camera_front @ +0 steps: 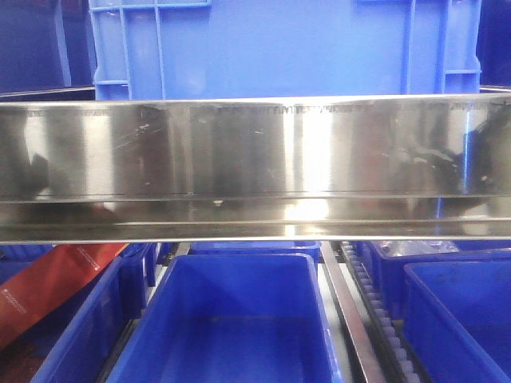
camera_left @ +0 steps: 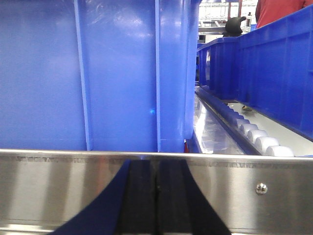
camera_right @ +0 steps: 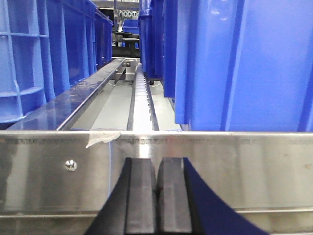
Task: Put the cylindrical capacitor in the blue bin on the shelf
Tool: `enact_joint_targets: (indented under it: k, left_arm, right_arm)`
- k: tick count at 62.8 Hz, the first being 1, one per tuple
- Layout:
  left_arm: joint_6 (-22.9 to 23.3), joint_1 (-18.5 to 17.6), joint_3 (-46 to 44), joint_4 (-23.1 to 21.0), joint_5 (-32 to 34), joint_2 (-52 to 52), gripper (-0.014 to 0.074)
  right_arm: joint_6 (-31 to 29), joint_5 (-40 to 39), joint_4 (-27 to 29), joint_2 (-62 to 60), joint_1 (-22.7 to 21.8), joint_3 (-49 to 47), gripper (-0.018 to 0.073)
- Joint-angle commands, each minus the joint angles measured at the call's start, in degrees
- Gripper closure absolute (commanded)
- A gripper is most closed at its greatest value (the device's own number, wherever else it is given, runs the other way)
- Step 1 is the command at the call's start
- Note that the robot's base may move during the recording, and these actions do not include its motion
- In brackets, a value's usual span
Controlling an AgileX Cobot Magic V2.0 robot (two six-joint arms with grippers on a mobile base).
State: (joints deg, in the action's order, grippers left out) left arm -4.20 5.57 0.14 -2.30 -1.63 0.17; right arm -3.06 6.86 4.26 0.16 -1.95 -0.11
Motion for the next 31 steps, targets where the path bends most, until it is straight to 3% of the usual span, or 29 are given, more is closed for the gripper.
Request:
enact_joint_targets:
  k: [1, 31]
  left_arm:
    - [0.4, 0.0, -0.1, -0.3, 1.0, -0.2, 0.0708]
    - [0.4, 0.0, -0.1, -0.3, 1.0, -0.2, 0.0708]
  right_arm:
    - [0.0, -1.3, -0.5, -0.2, 0.1, 0.1, 0.0718]
    - [0.0, -1.3, -0.5, -0.2, 0.1, 0.1, 0.0718]
